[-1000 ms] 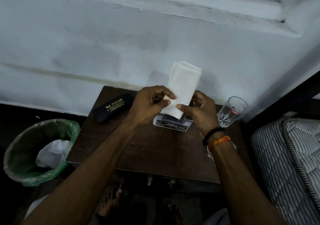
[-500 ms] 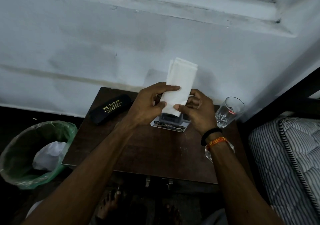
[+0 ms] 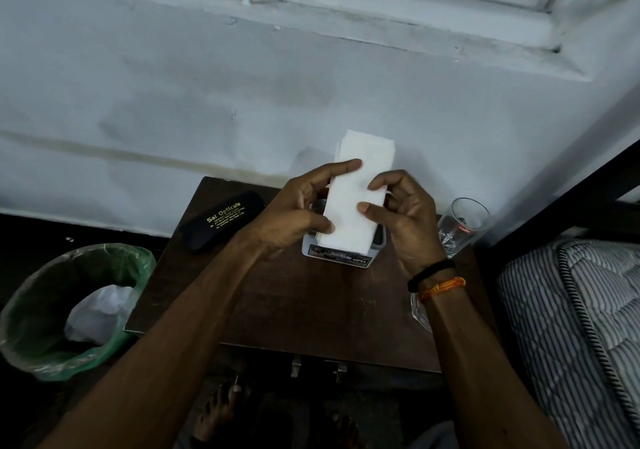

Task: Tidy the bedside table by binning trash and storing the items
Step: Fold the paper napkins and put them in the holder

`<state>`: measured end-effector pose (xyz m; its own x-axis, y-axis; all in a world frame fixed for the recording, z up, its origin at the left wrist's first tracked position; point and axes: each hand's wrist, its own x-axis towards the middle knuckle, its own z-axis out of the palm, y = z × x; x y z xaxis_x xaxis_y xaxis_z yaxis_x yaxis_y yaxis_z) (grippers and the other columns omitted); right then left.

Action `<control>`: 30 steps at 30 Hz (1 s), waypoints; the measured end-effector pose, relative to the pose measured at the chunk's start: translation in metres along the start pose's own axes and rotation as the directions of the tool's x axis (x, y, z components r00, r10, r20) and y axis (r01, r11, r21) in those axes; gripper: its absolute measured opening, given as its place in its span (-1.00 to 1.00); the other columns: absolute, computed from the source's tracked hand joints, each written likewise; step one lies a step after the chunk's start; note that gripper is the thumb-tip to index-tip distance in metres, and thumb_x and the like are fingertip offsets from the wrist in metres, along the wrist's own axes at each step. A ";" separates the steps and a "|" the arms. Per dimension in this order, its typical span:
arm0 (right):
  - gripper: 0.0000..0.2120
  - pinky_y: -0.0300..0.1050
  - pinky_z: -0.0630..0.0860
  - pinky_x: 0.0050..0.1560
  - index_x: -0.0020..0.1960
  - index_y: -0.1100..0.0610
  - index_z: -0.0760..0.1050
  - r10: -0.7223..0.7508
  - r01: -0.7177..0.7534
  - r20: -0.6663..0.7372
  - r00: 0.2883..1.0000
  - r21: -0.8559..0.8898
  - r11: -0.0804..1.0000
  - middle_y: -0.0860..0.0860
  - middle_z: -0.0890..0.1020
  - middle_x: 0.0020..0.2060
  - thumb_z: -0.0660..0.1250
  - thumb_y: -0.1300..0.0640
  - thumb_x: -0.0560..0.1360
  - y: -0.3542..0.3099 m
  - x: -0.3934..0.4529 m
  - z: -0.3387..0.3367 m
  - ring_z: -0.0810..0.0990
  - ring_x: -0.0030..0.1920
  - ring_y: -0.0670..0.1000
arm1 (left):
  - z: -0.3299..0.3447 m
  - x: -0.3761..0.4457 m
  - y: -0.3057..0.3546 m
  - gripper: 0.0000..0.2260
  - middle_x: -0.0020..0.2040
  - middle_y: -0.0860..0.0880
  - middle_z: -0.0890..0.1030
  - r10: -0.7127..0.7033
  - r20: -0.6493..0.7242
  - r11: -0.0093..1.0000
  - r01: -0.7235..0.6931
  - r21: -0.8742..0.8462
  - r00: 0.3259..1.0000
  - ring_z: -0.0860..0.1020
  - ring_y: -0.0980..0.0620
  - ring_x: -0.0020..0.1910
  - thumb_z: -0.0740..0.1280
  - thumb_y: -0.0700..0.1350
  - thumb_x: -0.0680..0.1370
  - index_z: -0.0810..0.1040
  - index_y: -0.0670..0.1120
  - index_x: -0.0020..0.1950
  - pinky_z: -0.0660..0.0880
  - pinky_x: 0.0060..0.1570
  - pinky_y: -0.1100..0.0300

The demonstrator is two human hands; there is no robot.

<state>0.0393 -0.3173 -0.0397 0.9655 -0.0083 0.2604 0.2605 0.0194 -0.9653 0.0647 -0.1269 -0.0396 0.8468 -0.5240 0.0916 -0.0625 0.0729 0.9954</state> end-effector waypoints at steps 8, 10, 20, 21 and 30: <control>-0.24 0.03 0.67 0.00 0.39 -0.01 0.44 0.120 -0.118 0.109 0.987 -0.027 0.993 0.03 0.53 0.36 0.48 0.53 0.32 0.004 -0.002 -0.004 0.65 0.18 0.10 | -0.005 -0.003 -0.004 -0.09 0.49 -0.01 0.43 -0.035 0.068 0.999 0.035 -0.001 0.997 0.41 -0.05 0.45 0.30 -0.61 0.35 0.25 0.06 0.57 0.46 0.31 -0.23; -0.12 0.01 0.67 -0.06 0.47 -0.08 0.35 0.115 -0.115 0.096 0.989 0.000 0.993 -0.08 0.47 0.42 0.48 0.52 0.32 0.004 -0.002 -0.006 0.68 0.12 0.05 | -0.006 -0.004 -0.003 -0.08 0.50 0.02 0.41 -0.041 0.069 0.999 0.041 -0.002 0.997 0.40 -0.02 0.46 0.31 -0.60 0.37 0.23 0.09 0.57 0.48 0.29 -0.25; -0.36 -0.08 0.66 -0.06 0.32 0.07 0.48 0.146 -0.144 -0.013 0.989 -0.281 0.949 -0.03 0.73 -0.07 0.60 0.31 0.30 0.014 0.002 -0.014 0.73 -0.07 -0.03 | -0.003 0.004 -0.003 0.00 0.51 0.01 0.40 0.098 -0.131 0.990 -0.083 0.113 0.987 0.54 -0.03 0.33 0.37 -0.58 0.37 0.13 0.20 0.58 0.59 0.08 -0.23; -0.47 -0.10 0.67 -0.06 0.21 0.07 0.54 0.132 -0.131 -0.018 0.991 -0.304 0.944 -0.07 0.73 -0.09 0.60 0.30 0.31 0.015 0.002 -0.014 0.73 -0.08 -0.05 | -0.004 0.006 -0.006 0.01 0.48 -0.02 0.44 0.097 -0.154 0.989 -0.078 0.122 0.983 0.59 -0.06 0.25 0.38 -0.57 0.36 0.14 0.21 0.58 0.61 0.00 -0.15; -0.78 -0.02 0.67 -0.02 -0.03 0.04 0.59 -0.019 -0.039 -0.134 0.991 -0.415 0.909 -0.05 0.73 -0.10 0.56 0.19 0.39 0.016 0.005 -0.008 0.72 -0.08 -0.05 | -0.002 0.014 -0.018 -0.86 -0.14 0.01 0.74 0.151 -0.329 0.930 -0.022 0.366 0.932 0.72 0.04 -0.16 0.53 -0.14 0.45 0.70 -0.12 -0.02 0.66 -0.06 -0.10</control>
<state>0.0487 -0.3252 -0.0543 0.9513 -0.1423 0.2733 0.1981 -0.3968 -0.8963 0.0786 -0.1339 -0.0566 0.9537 -0.1981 0.2265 -0.2700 -0.2312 0.9347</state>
